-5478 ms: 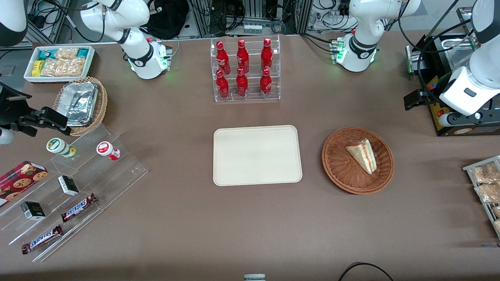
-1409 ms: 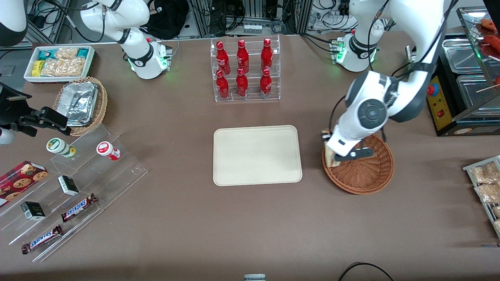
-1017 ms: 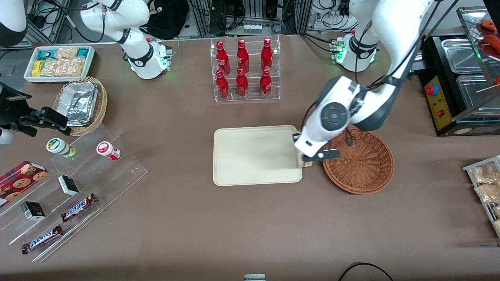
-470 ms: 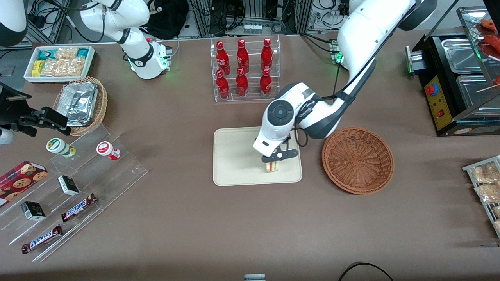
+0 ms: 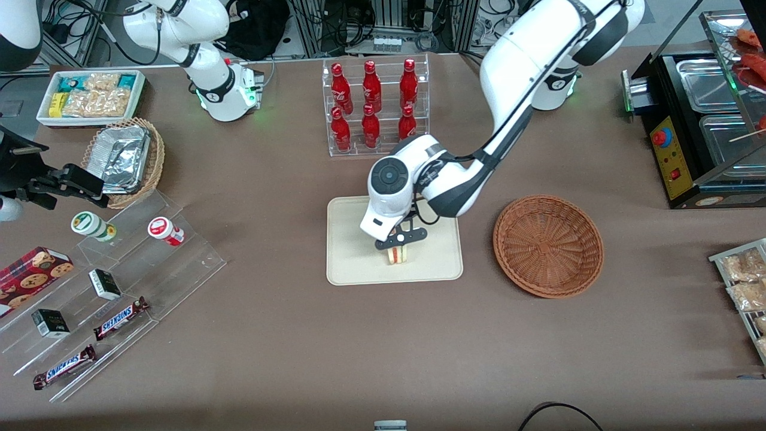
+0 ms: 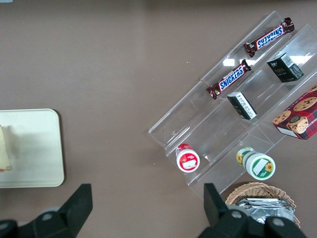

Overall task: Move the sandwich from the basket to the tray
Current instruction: 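Lower the sandwich onto the tray and open the left gripper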

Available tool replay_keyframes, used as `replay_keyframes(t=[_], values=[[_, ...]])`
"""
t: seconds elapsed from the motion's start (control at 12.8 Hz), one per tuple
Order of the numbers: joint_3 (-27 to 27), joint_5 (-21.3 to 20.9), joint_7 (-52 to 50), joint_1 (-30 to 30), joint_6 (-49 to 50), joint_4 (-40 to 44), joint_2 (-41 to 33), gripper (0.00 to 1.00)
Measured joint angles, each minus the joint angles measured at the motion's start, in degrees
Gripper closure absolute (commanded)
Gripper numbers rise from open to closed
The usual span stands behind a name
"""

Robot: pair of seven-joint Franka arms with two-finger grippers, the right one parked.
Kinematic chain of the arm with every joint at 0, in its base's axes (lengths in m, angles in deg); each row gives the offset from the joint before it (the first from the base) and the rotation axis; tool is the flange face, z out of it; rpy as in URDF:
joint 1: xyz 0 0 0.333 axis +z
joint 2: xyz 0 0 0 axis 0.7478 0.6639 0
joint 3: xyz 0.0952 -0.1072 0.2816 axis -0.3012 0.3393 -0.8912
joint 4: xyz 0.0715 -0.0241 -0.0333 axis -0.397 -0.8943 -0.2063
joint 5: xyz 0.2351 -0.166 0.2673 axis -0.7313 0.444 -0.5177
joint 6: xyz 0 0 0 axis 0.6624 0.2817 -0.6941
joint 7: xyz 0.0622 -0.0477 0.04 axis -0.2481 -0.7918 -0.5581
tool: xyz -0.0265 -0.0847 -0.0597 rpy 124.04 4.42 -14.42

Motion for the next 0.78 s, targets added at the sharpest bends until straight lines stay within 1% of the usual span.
replay_keyframes(t=[0.16, 0.23, 0.31, 0.39, 0.78], values=[[-0.73, 0.00, -0.50, -0.90, 0.00, 1.38, 1.37, 0.98], [-0.76, 0.00, -0.53, -0.97, 0.02, 1.94, 1.90, 0.94], [-0.76, 0.00, -0.54, -1.05, 0.04, 2.31, 2.25, 0.71], [-0.76, 0.00, -0.56, -1.14, 0.07, 2.56, 2.43, 0.01], [-0.76, -0.06, -0.60, -1.17, 1.03, 4.28, 1.46, 0.00]])
